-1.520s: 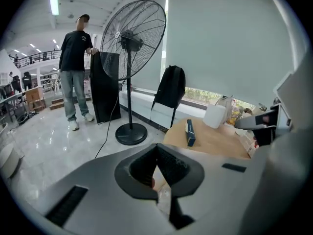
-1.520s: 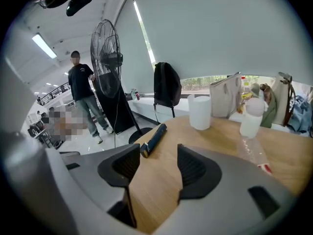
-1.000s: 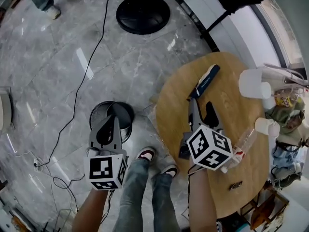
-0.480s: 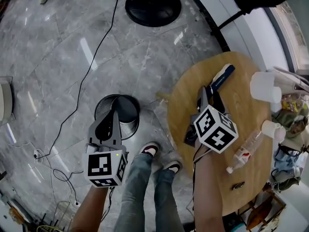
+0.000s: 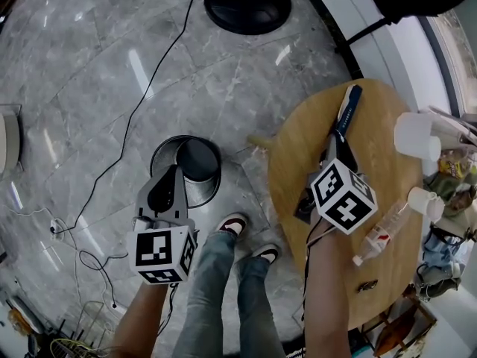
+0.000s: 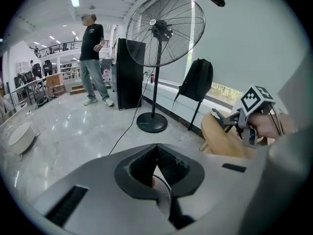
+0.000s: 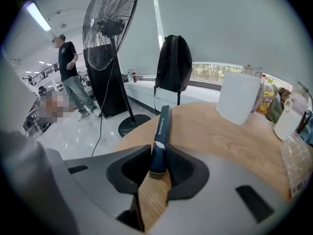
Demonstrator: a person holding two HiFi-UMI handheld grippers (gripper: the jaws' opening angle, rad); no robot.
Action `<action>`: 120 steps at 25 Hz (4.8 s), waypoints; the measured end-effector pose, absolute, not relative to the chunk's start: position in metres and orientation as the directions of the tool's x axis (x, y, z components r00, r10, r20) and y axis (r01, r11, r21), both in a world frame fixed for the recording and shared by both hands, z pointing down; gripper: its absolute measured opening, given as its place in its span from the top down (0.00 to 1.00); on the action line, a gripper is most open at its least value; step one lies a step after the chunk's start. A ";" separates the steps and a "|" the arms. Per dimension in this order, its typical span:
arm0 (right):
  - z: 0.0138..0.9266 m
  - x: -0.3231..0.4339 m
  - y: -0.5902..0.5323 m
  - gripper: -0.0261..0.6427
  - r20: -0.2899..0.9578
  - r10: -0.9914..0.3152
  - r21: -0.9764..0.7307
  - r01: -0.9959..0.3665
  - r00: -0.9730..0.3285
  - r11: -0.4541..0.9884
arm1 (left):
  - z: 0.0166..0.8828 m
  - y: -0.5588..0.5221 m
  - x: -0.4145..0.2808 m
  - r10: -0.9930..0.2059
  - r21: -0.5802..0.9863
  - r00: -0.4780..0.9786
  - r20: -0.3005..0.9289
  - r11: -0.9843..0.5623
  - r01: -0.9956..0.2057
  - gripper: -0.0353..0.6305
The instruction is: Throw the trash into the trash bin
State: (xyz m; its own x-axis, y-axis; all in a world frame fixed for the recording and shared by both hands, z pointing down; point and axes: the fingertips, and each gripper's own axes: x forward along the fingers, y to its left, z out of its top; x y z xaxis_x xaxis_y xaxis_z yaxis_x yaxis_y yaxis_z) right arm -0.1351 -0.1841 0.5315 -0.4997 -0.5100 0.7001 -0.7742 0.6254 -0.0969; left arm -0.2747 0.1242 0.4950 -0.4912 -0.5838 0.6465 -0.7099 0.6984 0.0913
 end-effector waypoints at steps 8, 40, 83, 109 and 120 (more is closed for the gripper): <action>0.509 -0.130 -0.177 0.84 0.675 -0.503 -0.103 -0.744 -0.539 0.660 | 0.491 0.143 -0.270 -0.553 0.091 -0.531 0.641 0.743 -0.663 0.92; 0.573 -0.173 0.156 0.84 0.767 0.048 -0.173 -0.133 -0.640 0.976 | 0.535 0.403 -0.203 -0.203 0.084 -0.720 0.663 0.977 -0.198 0.92; 0.465 0.028 -0.044 0.65 0.771 -0.413 -0.228 -0.817 -0.484 0.530 | 0.439 0.061 -0.171 -0.677 0.147 -0.328 0.658 0.543 -0.827 0.92; 0.535 0.207 -0.105 0.64 0.827 -0.530 -0.117 -0.980 -0.187 0.163 | 0.491 -0.087 -0.023 -0.686 0.118 0.019 0.727 0.098 -0.988 0.92; 0.539 0.207 -0.108 0.72 0.831 -0.519 -0.101 -0.972 -0.200 0.213 | 0.498 -0.080 -0.023 -0.681 0.127 -0.005 0.732 0.144 -0.981 0.92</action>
